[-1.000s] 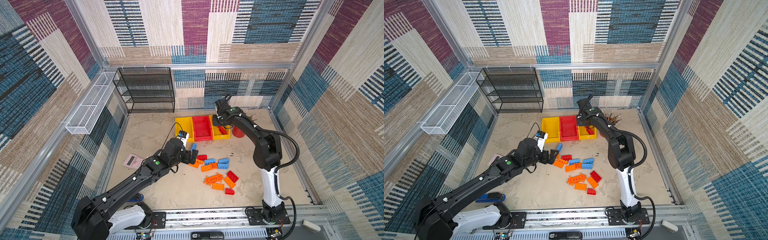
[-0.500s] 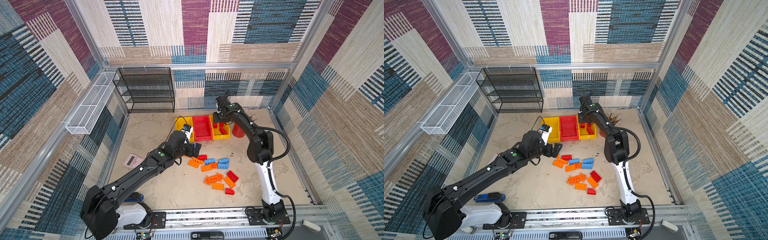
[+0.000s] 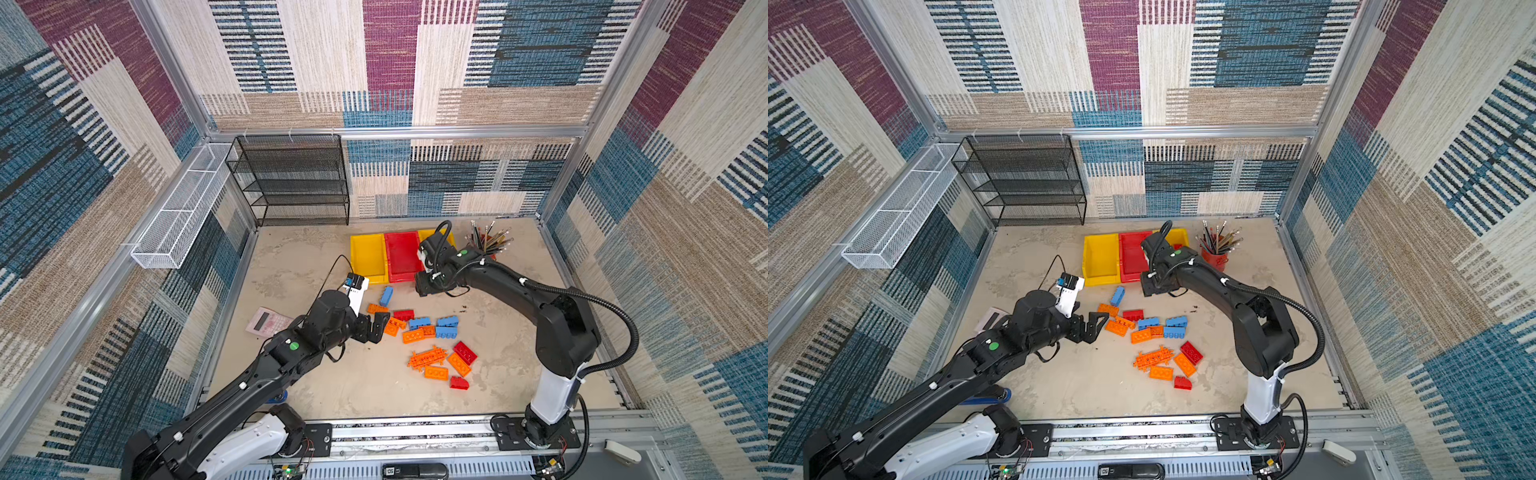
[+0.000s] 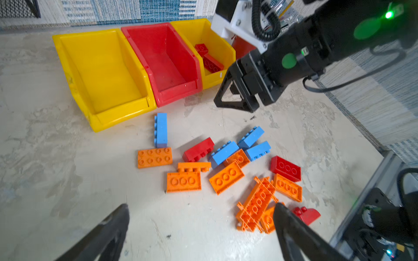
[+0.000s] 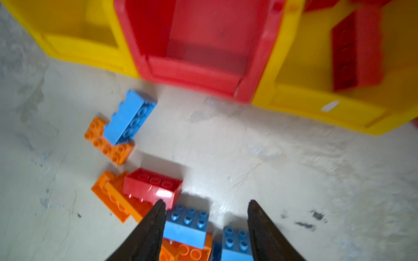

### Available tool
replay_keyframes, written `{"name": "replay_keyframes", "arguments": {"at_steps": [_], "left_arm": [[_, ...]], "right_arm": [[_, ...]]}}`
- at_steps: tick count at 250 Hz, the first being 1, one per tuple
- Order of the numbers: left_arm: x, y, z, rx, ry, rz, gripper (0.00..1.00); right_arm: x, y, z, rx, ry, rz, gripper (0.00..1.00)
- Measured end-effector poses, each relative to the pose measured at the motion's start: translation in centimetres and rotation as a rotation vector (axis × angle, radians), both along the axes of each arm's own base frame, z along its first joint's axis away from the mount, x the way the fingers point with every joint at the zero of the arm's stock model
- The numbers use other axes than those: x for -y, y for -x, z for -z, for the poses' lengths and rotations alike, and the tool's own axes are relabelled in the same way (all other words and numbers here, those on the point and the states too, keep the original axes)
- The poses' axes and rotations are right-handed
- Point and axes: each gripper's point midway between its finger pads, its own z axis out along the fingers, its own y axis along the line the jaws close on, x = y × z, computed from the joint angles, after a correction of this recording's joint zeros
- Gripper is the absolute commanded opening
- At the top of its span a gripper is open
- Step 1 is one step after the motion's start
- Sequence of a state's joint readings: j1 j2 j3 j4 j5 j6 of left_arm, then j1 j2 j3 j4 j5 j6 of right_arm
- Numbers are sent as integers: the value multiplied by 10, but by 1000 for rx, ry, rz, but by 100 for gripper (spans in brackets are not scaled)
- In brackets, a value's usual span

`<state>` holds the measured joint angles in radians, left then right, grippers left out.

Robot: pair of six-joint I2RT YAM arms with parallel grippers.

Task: Sort the legos into containers by color
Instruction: 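Move the right gripper back over the red and blue bricks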

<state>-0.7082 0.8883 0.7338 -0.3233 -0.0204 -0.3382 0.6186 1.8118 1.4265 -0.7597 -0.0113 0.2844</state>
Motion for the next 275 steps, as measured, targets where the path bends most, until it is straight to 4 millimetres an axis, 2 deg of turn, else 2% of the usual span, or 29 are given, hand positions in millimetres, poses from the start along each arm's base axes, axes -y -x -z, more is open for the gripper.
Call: {"name": "replay_keyframes", "arguments": {"at_steps": [10, 35, 79, 189, 275], "left_arm": [[-5, 7, 1, -9, 15, -7, 100], [-15, 21, 4, -27, 45, -25, 100], [-29, 36, 6, -41, 74, -51, 100], [-37, 33, 10, -43, 50, -99, 100], [-39, 23, 15, -43, 13, -136, 100]], "right_arm": [[-7, 14, 6, -24, -16, -18, 61], [-16, 35, 20, -57, -29, -32, 62], [-32, 53, 30, -76, -39, -76, 63], [-39, 26, 54, -27, 107, -182, 63], [-59, 17, 59, -14, 93, -300, 61]]}}
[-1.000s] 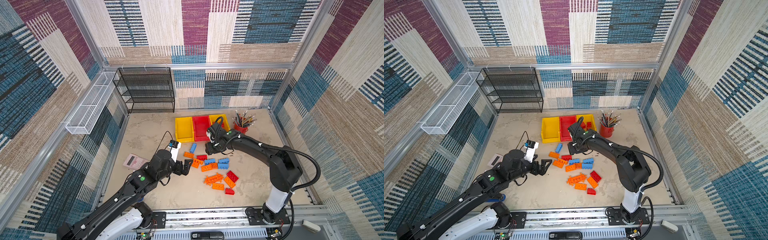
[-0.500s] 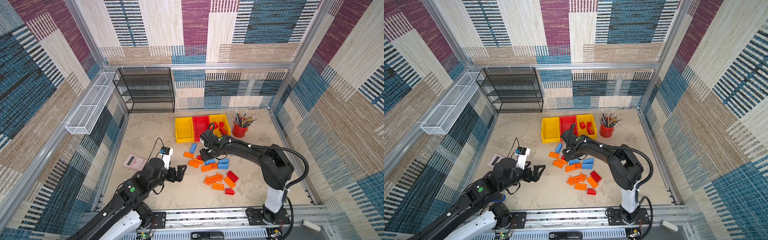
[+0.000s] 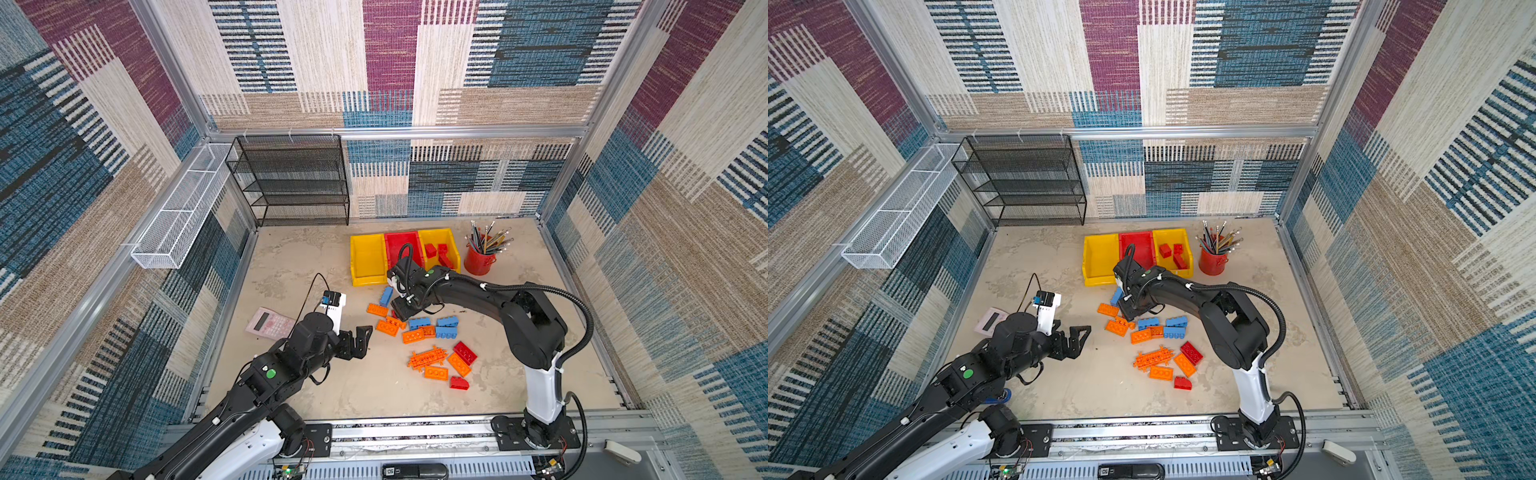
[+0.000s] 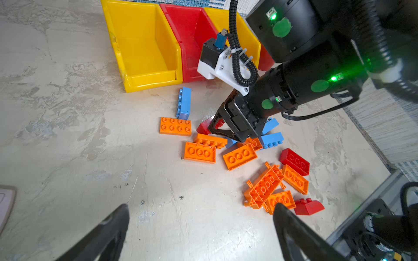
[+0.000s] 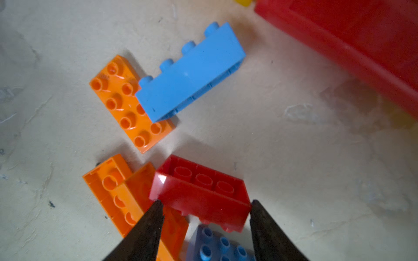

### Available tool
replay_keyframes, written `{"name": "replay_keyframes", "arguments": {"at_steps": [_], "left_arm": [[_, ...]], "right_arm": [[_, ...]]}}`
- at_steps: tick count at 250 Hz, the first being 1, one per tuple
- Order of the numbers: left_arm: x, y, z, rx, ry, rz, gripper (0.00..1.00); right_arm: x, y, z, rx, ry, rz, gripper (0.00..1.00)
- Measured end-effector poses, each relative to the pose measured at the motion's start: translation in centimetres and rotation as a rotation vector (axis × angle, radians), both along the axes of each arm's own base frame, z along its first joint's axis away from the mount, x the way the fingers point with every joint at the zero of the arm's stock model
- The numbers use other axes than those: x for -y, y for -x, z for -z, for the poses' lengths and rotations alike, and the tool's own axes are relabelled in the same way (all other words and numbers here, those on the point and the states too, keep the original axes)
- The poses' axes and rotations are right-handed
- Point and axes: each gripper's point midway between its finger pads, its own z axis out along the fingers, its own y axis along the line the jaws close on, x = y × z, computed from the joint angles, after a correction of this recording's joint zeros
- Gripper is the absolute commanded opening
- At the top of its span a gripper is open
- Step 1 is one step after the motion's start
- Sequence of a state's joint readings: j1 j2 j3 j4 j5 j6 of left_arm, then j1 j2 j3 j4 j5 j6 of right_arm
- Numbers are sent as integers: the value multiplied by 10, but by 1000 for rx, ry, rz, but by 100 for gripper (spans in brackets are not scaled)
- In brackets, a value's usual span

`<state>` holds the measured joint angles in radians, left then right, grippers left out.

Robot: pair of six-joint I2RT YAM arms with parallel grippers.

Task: Sort the legos into containers by color
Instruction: 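Move the right gripper back over the red and blue bricks, then grasp the red 2x4 brick beside the blue brick with the right gripper, then carry the red brick into the yellow bin by the pencil cup and release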

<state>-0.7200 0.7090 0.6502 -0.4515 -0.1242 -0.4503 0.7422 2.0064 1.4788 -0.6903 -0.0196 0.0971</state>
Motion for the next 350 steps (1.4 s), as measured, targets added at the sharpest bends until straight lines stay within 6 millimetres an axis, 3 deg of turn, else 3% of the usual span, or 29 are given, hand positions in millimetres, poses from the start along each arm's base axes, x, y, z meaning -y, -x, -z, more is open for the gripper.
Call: {"name": "replay_keyframes", "arguments": {"at_steps": [59, 124, 180, 200, 238, 267, 308, 327, 350], "left_arm": [[10, -11, -5, 10, -20, 13, 100], [17, -20, -8, 27, -46, 31, 100], [13, -23, -11, 48, -55, 13, 100], [11, -22, -15, 62, -49, 4, 100], [4, -22, -18, 82, -50, -19, 100], [0, -23, -21, 101, -58, -32, 100], [0, -25, -20, 100, -77, -30, 100], [2, -29, -23, 106, -95, -22, 100], [7, -37, -26, 108, -116, -10, 100]], "right_arm": [[-2, 4, 17, -34, 20, -53, 61], [-11, -7, 3, 0, 17, -96, 67], [-18, -14, 13, -8, 39, -133, 66], [-20, -16, 13, -5, 37, -142, 60], [-23, -16, 22, -22, 43, -157, 28], [-23, -15, 22, -24, 39, -158, 19], [-10, -11, 12, -15, 58, -133, 17], [-5, -17, -7, 14, 38, -102, 17], [11, -40, -37, 67, -4, -22, 18]]}}
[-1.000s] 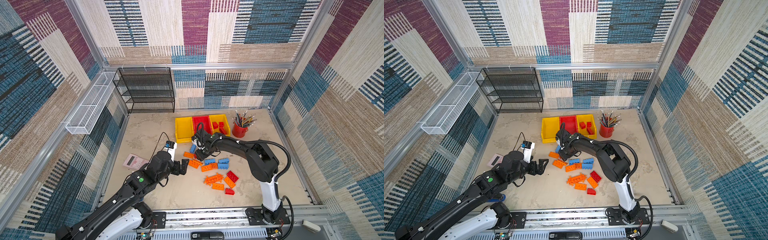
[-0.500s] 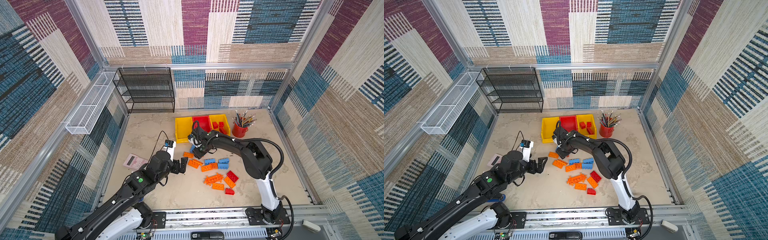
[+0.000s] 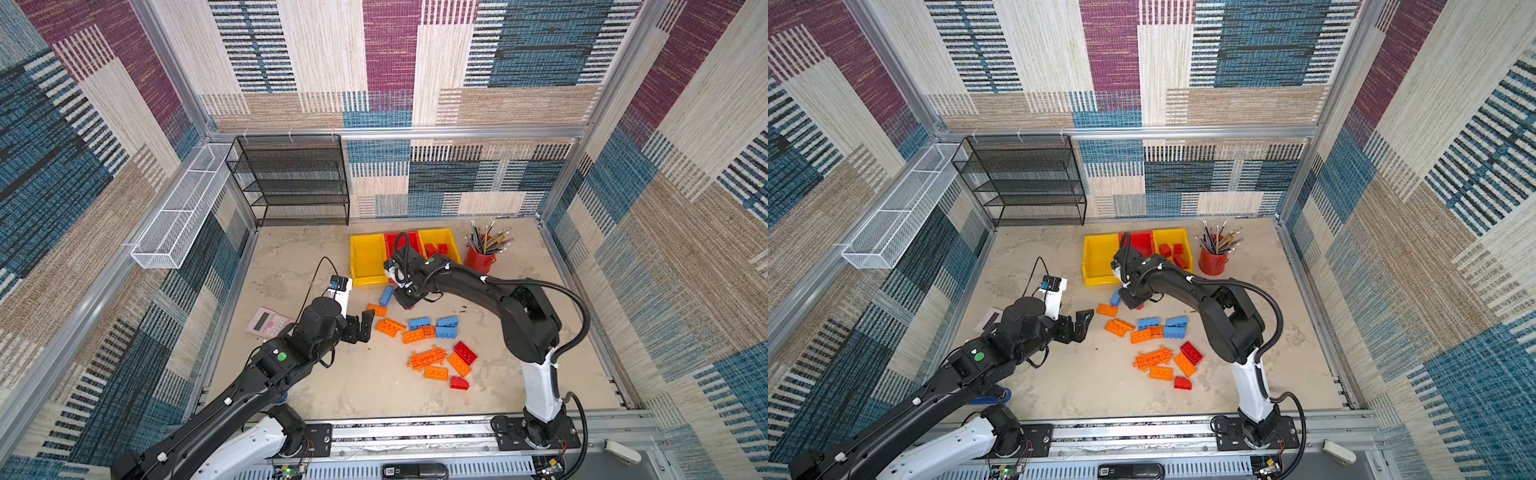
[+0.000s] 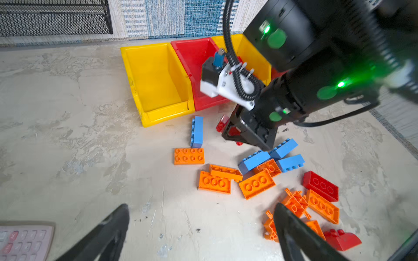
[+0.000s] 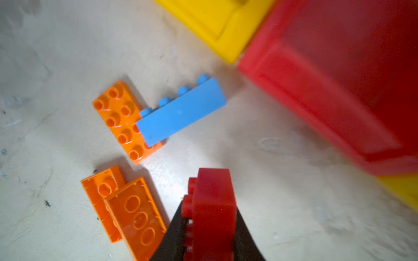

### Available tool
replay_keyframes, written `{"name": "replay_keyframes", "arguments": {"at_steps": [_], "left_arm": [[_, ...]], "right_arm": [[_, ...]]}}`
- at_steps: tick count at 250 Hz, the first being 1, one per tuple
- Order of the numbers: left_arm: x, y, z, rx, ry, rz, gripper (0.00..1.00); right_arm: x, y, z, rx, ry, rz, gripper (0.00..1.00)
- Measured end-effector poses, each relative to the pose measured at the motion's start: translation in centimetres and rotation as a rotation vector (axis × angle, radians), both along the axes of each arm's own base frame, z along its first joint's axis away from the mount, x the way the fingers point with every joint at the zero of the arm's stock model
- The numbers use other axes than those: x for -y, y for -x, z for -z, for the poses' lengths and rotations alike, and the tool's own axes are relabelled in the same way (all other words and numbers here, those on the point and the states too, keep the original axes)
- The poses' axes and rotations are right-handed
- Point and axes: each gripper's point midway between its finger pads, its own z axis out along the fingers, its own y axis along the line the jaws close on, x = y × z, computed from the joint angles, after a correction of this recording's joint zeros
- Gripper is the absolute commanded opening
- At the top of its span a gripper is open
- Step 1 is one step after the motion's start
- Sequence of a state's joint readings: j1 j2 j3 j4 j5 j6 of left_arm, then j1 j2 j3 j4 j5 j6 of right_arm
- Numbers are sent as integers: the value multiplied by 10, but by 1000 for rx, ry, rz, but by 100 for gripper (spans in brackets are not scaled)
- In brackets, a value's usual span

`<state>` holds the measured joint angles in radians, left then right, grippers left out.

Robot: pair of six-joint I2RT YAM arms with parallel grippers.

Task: Sort the legos into containers by color
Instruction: 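Carry the red brick into the yellow bin by the pencil cup and release, then move the right gripper to the red brick near the table edge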

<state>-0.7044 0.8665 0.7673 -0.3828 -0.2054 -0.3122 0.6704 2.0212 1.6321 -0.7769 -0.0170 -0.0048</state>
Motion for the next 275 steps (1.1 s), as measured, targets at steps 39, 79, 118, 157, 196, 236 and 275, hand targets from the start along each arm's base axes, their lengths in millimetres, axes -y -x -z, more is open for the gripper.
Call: {"name": "replay_keyframes", "arguments": {"at_steps": [39, 79, 118, 157, 196, 236, 275], "left_arm": [[18, -19, -2, -1, -34, 42, 100], [45, -43, -5, -3, -31, 95, 100], [67, -64, -9, 7, -19, 141, 100], [75, -78, -13, 3, -5, 164, 100], [72, -87, -15, 3, 5, 152, 100], [65, -91, -17, 7, 7, 134, 100], [66, -83, -20, 11, 17, 153, 100]], "right_arm": [[41, -55, -44, 93, -69, 162, 19], [85, -113, -62, 162, -89, 313, 20], [95, -148, -49, 163, -88, 356, 21], [101, -175, -35, 158, -74, 387, 35], [109, -188, -27, 149, -62, 414, 57], [114, -184, -36, 154, -50, 423, 58], [126, -148, -47, 118, -38, 436, 58]]}}
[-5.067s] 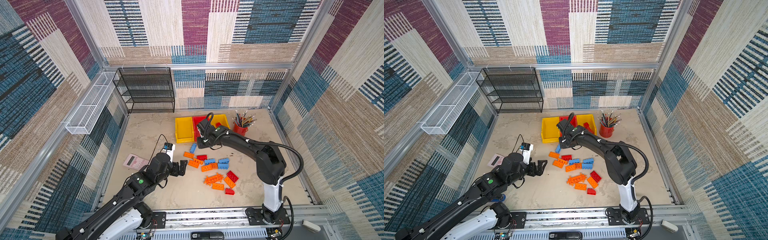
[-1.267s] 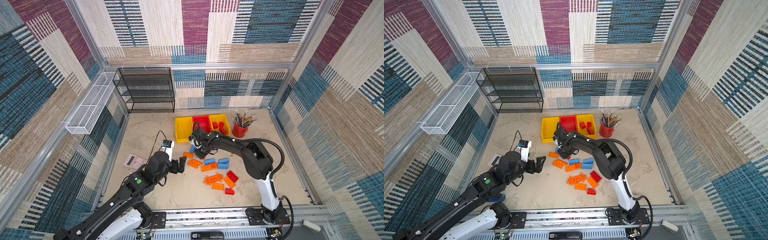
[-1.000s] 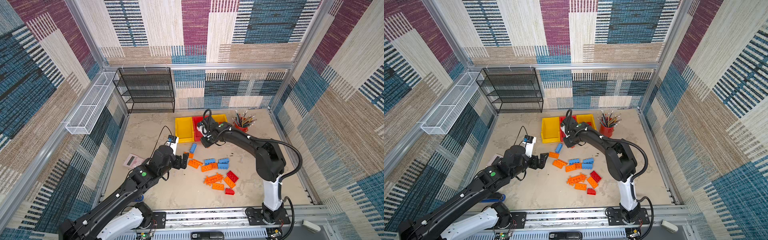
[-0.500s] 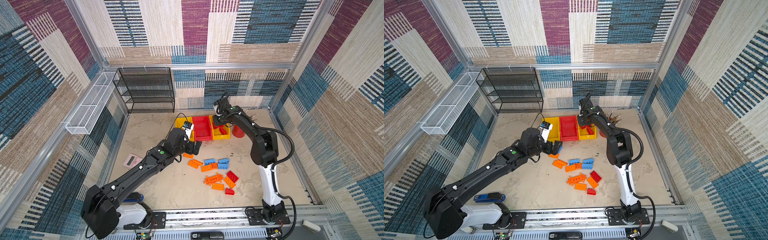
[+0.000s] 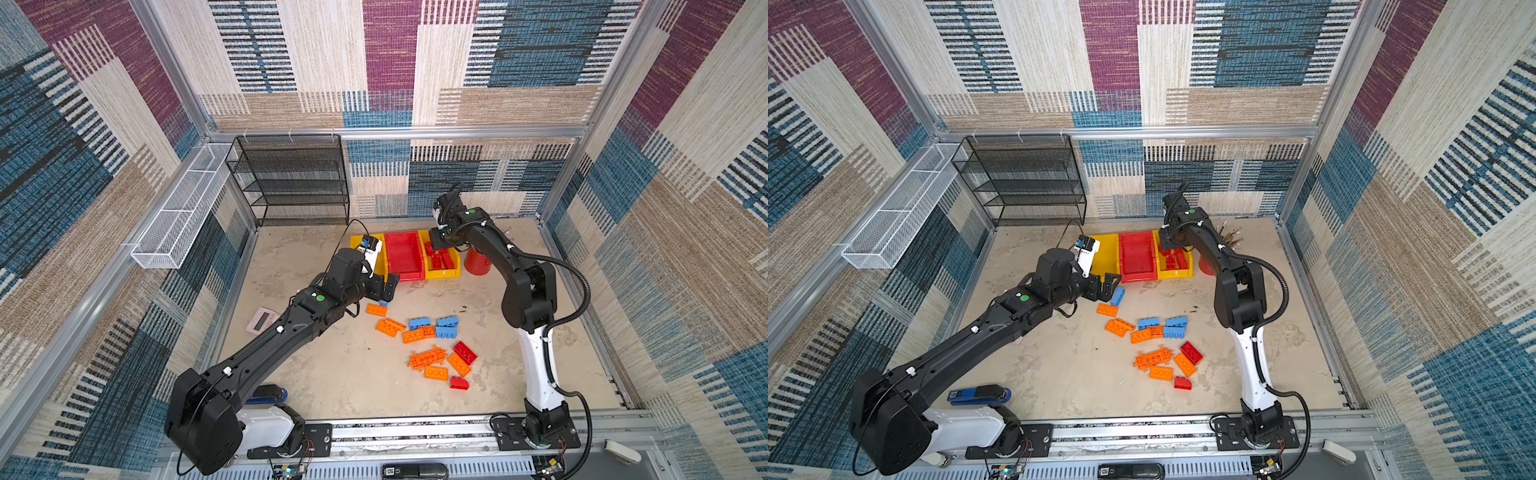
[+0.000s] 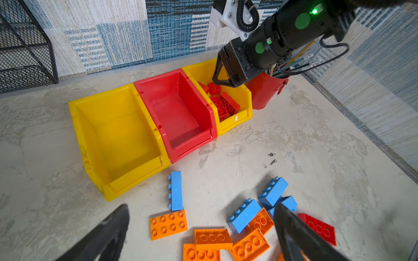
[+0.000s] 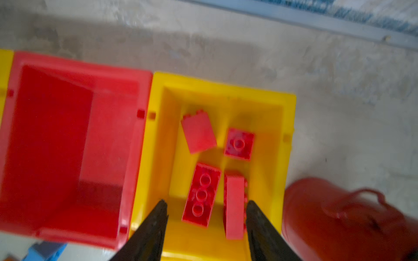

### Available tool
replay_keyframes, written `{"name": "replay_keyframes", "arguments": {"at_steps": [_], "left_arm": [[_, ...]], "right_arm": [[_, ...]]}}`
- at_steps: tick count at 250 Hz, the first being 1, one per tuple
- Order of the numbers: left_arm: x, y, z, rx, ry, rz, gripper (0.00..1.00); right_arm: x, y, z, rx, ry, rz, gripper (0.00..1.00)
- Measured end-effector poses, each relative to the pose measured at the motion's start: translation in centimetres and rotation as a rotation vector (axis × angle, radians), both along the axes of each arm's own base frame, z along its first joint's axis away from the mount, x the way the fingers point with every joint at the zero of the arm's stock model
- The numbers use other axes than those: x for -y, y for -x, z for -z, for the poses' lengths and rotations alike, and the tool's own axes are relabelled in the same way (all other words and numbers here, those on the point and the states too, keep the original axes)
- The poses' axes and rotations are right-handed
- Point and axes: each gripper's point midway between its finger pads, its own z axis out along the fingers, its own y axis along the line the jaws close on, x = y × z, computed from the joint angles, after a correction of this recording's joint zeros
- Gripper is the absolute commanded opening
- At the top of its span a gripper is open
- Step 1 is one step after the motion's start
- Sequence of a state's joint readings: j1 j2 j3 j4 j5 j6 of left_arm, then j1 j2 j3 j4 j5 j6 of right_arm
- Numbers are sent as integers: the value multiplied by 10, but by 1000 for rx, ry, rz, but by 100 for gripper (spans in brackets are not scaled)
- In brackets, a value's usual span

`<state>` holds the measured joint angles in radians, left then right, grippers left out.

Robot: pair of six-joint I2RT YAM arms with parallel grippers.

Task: Sort the legos into containers by color
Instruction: 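Move the right gripper to the red brick near the table edge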

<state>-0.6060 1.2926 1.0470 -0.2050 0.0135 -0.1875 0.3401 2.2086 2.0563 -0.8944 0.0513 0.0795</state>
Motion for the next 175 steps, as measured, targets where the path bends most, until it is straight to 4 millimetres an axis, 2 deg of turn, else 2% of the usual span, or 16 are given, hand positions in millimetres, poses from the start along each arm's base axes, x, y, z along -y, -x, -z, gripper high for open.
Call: {"name": "replay_keyframes", "arguments": {"at_steps": [18, 36, 43, 45, 61, 73, 86, 87, 114, 148, 175], "left_arm": [[6, 8, -1, 1, -7, 26, 100], [17, 23, 0, 4, -28, 78, 100], [21, 30, 2, 2, -36, 99, 100], [21, 32, 3, -1, -39, 103, 100], [27, 47, 8, -7, -47, 140, 100], [29, 59, 15, -16, -54, 162, 100], [31, 74, 22, -27, -57, 190, 100], [31, 76, 23, -29, -56, 191, 100], [36, 105, 32, -52, -43, 227, 100], [39, 138, 43, -81, -32, 264, 100], [33, 153, 48, -92, -19, 251, 100]], "right_arm": [[8, 27, -3, -25, -11, 11, 57], [17, 66, -4, -54, -31, 26, 57], [19, 75, -2, -60, -38, 30, 57], [21, 85, -1, -73, -37, 34, 57], [22, 113, 8, -89, -55, 35, 57], [23, 148, 21, -140, -59, 36, 57], [26, 176, 33, -178, -59, 42, 57], [26, 184, 35, -190, -64, 41, 57], [23, 234, 49, -230, -83, 43, 57], [19, 281, 67, -277, -98, 44, 57], [21, 302, 73, -294, -114, 62, 58]]}}
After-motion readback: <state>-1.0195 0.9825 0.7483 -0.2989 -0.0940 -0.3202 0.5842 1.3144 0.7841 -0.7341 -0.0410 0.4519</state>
